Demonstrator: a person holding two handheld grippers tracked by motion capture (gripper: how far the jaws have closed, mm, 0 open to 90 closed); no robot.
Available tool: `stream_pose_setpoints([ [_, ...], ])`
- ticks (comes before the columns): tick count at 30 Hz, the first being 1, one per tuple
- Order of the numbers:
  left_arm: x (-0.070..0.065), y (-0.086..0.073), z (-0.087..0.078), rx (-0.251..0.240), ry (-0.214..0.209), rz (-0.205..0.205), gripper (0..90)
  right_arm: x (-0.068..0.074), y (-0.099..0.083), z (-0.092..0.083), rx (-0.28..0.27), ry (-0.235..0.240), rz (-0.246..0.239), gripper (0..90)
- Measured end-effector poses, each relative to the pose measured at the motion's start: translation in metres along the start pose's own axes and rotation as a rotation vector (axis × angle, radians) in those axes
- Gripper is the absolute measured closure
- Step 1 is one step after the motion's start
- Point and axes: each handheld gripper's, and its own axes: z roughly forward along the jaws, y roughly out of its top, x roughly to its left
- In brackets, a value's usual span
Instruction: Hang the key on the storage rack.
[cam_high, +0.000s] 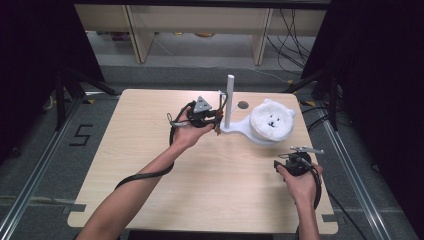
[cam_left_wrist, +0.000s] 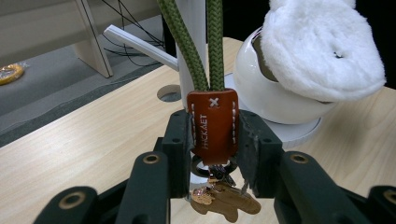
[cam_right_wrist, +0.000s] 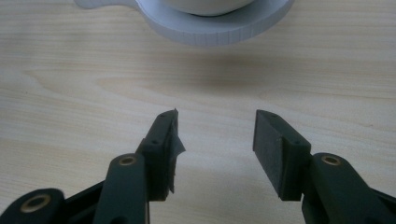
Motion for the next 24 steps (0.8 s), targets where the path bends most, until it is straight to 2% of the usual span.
stream_pose_setpoints([
  [5, -0.002, 0.001, 0.002, 0.005, 0.002, 0.011, 64.7, 0.000, 0.000, 0.000, -0.007, 0.013, 0.000, 51.4],
  [12, -0.004, 0.002, 0.002, 0.017, 0.007, 0.016, 60.3, -0.001, -0.001, 0.000, -0.005, -0.003, -0.016, 51.4],
  [13, -0.004, 0.001, 0.002, 0.012, 0.001, 0.012, 59.5, 0.002, 0.001, -0.001, 0.007, 0.006, 0.029, 51.4],
  [16, -0.004, 0.001, -0.001, 0.020, 0.007, 0.017, 57.9, 0.002, 0.000, -0.001, 0.007, 0.003, 0.029, 51.4],
  [17, -0.004, 0.001, -0.003, 0.017, 0.003, 0.018, 57.4, -0.001, 0.001, 0.000, -0.001, -0.001, -0.003, 51.4],
  [18, -0.004, 0.001, -0.006, 0.022, 0.005, 0.019, 56.6, -0.001, 0.001, -0.001, 0.004, 0.020, 0.000, 51.4],
  [19, -0.004, 0.001, -0.008, 0.026, 0.002, 0.021, 55.6, -0.005, 0.001, -0.002, 0.010, 0.018, -0.042, 51.4],
  [21, -0.003, 0.001, -0.014, 0.028, -0.001, 0.023, 53.0, -0.002, 0.001, -0.001, 0.005, 0.004, -0.007, 51.4],
  [24, -0.002, 0.000, -0.024, 0.047, 0.001, 0.019, 47.9, -0.001, 0.001, -0.002, 0.009, 0.001, 0.001, 51.4],
])
